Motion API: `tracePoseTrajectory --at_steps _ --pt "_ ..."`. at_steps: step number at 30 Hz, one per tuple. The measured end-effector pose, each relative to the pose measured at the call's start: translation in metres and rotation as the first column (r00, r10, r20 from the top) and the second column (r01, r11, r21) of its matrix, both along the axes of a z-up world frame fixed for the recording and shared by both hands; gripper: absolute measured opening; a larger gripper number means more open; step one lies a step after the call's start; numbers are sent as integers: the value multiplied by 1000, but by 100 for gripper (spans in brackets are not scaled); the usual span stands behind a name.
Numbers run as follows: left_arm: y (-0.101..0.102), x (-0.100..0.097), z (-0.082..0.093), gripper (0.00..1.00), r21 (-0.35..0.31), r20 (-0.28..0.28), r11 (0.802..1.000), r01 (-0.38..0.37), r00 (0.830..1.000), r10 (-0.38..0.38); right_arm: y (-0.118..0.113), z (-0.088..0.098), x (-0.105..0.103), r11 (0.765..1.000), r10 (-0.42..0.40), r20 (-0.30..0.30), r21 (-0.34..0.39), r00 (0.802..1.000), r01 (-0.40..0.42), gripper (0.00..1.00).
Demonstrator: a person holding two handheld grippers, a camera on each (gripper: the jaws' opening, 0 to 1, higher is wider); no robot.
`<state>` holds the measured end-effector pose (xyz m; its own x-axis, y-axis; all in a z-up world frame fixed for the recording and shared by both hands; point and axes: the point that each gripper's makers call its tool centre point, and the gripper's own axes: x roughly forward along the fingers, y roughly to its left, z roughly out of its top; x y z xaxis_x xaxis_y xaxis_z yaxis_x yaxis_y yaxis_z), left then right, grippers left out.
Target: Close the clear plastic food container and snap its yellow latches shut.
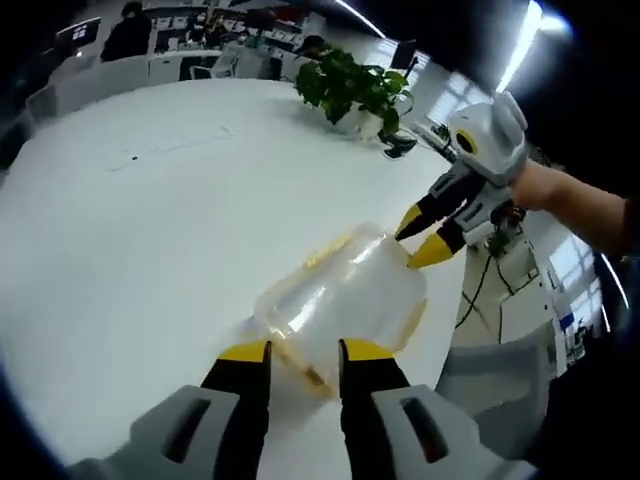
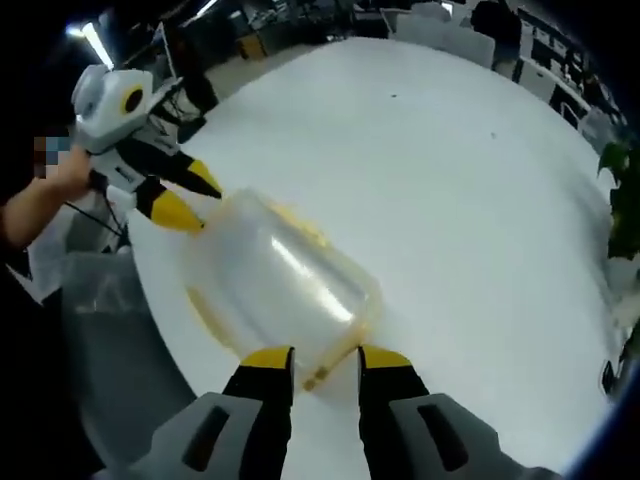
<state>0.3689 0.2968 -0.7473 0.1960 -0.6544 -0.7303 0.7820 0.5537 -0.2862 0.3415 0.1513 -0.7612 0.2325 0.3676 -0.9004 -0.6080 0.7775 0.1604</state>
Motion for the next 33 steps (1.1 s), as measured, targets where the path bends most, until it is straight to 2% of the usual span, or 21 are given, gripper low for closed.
tracePoseTrajectory --at_steps 2,5,7,9,13,15,17,22,27,33 --pt "-3 1 4 25 10 49 999 49 998 -50 4 2 1 1000 13 18 -3 1000 -13 24" --pt "-10 -2 12 26 18 103 995 98 990 -99 9 9 10 999 17 57 34 998 -19 24" --pt "-13 -4 13 26 18 97 994 103 990 -105 14 13 11 998 23 62 54 998 -26 24" --pt "-16 -4 14 26 10 99 993 116 988 -116 22 15 13 995 64 78 66 995 -70 24" --pt "-23 -9 15 27 16 120 986 167 979 -167 38 19 15 982 171 129 63 977 -180 24" --pt "-30 -13 17 27 16 141 977 211 967 -211 46 21 14 972 211 151 69 966 -223 24" --pt "-35 -16 17 27 22 155 970 241 958 -242 50 20 12 970 221 145 66 964 -232 24" --pt "-44 -22 12 27 28 147 964 265 953 -266 61 14 12 955 283 154 44 947 -293 24" --pt "-51 -32 11 25 52 173 939 341 923 -345 73 18 15 946 305 173 62 937 -319 24" --pt "-54 -33 5 25 89 177 930 358 913 -368 78 14 17 935 339 182 42 923 -352 24"
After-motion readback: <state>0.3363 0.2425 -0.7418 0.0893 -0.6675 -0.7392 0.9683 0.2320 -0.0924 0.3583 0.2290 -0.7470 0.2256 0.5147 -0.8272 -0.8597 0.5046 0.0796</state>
